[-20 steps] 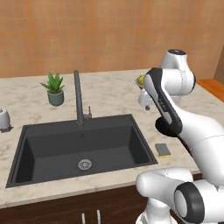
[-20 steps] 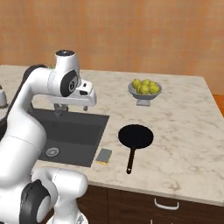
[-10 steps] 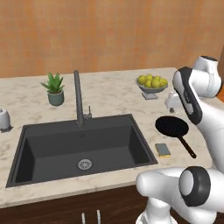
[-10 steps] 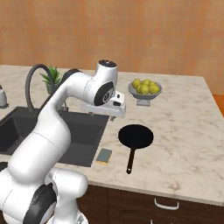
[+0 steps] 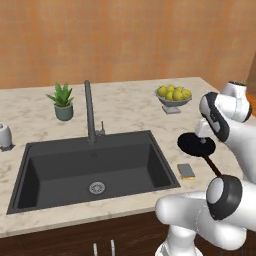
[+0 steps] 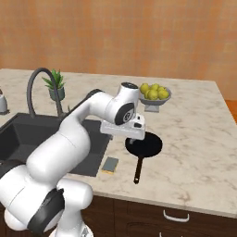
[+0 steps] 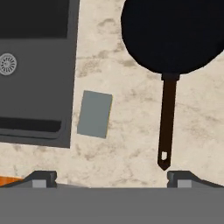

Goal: Pick the pan and sponge and place them into the sink. Then turn on the water.

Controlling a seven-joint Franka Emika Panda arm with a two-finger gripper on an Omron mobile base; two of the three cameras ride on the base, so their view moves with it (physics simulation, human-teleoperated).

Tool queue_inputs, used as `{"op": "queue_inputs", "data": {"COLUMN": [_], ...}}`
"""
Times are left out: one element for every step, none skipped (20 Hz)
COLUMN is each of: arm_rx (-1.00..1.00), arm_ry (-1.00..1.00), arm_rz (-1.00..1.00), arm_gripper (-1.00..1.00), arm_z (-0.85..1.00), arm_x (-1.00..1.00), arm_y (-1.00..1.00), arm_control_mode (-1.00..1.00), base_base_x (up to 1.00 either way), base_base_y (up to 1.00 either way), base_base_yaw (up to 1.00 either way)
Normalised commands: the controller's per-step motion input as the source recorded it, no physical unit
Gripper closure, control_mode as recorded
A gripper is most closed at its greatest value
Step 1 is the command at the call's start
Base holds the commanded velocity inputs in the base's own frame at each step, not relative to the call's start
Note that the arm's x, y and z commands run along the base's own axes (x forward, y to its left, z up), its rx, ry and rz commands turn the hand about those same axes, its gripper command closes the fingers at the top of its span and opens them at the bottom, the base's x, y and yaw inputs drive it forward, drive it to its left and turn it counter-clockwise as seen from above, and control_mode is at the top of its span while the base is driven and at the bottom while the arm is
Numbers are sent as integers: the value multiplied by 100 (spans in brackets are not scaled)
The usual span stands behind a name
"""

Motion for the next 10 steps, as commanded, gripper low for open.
{"op": "queue_inputs", "data": {"arm_rx": [-6,-4,0,0,0,8,13,15,9,7], "arm_ry": [39,38,36,28,17,10,1,0,0,-2], "arm_rz": [0,0,0,0,0,3,2,1,1,1], "arm_gripper": [-100,-100,-100,-100,-100,-100,-100,-100,-100,-100], "arm_z": [-15,-16,-25,-38,-45,-60,-62,-74,-66,-62], "arm_x": [55,49,44,39,21,15,9,4,6,4], "arm_y": [-8,-9,-13,-20,-43,-51,-54,-54,-39,-34], "arm_control_mode": [-100,-100,-100,-100,-100,-100,-100,-100,-100,-100], "base_base_x": [0,0,0,0,0,0,0,0,0,0], "base_base_y": [0,0,0,0,0,0,0,0,0,0], "base_base_yaw": [0,0,0,0,0,0,0,0,0,0]}}
